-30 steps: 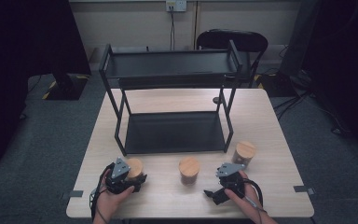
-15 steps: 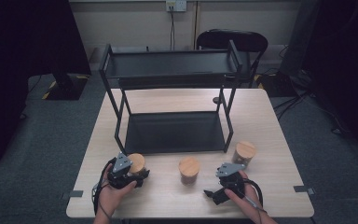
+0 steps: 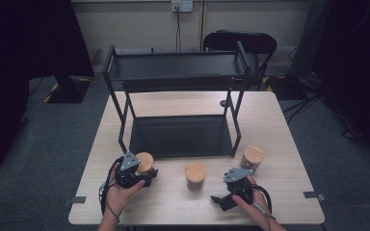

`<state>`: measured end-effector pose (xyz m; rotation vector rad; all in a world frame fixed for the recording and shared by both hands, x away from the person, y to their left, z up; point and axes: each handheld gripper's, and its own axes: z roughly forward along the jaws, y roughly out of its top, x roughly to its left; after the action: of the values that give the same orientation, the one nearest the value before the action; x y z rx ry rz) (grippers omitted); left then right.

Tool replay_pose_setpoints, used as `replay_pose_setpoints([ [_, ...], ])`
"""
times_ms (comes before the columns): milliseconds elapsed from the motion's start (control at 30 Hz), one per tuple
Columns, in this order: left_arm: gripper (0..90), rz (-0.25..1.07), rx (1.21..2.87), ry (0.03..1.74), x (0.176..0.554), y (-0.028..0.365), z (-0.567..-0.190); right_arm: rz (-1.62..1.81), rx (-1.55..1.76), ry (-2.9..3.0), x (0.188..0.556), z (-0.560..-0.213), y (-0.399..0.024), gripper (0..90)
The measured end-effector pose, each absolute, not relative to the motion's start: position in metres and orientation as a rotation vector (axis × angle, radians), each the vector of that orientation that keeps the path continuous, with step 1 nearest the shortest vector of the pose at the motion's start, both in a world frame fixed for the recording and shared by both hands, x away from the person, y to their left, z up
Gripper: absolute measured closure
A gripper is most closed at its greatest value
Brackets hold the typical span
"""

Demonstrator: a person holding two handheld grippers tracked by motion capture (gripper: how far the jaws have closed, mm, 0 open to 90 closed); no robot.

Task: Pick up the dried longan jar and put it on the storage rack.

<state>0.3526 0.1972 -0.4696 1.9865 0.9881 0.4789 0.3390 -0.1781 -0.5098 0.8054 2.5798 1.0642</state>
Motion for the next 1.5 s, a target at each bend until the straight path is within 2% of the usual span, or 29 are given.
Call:
replay_pose_setpoints([
  [1500, 26.1, 0.489, 1.977, 1.023, 0.403, 0.168, -0.459, 1.064, 0.805, 2.58, 0.339, -0.51, -0.178, 0.0],
])
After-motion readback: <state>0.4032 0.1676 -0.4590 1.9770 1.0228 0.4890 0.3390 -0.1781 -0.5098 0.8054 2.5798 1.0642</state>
